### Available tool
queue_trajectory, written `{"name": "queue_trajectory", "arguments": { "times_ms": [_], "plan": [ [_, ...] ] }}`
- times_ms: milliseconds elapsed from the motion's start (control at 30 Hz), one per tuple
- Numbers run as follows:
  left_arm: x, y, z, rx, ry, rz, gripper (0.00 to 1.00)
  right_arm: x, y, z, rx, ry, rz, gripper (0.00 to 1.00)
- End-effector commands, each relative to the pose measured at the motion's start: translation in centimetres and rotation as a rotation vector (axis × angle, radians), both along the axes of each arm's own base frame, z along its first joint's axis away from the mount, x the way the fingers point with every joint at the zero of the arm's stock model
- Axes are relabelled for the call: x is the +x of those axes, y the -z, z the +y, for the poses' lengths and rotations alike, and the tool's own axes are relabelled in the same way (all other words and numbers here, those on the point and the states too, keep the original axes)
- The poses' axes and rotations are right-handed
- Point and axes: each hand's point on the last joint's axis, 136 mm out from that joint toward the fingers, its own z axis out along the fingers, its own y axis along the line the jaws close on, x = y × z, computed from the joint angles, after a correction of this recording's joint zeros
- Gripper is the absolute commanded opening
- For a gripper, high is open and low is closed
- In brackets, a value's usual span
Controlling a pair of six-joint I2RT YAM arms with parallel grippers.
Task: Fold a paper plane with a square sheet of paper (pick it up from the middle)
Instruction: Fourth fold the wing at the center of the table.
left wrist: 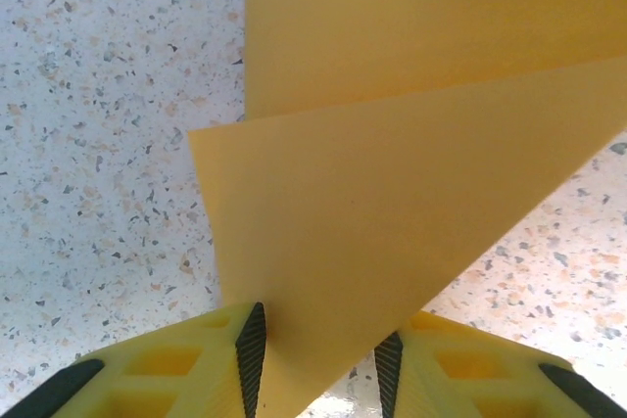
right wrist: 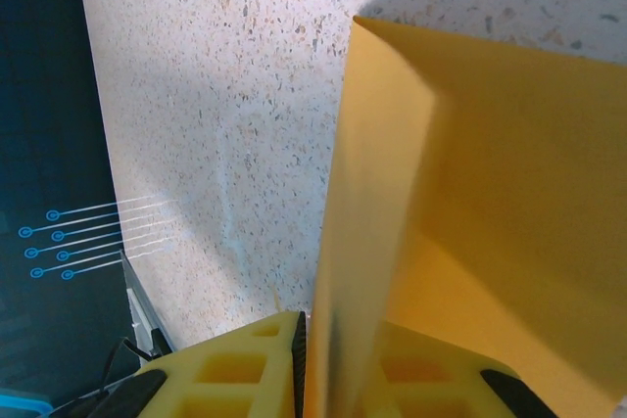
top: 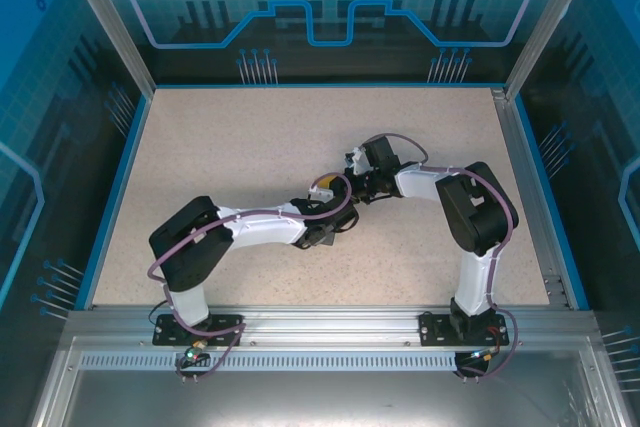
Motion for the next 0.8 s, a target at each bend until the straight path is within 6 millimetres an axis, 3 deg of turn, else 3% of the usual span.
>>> {"name": "queue_trajectory", "arguments": {
  "times_ms": [0,433,767],
  "plan": [
    [0.3,-0.2,0.2,0.037,-0.007,-0.017,0.39,0.5,-1.1,0.0,0.024,0.003,-0.002,0.19],
    [0.3,-0.3,-0.4,0.019,0.013,-0.016,0.27,0.4,-0.9,-0.2,0.010,0.008,0.000,0.20],
    [0.3,-0.5,-0.8,-0.007,0.029,-0.016,0.34,0.3,-0.5,-0.3,0.007,0.007,0.009,0.21]
  ]
}}
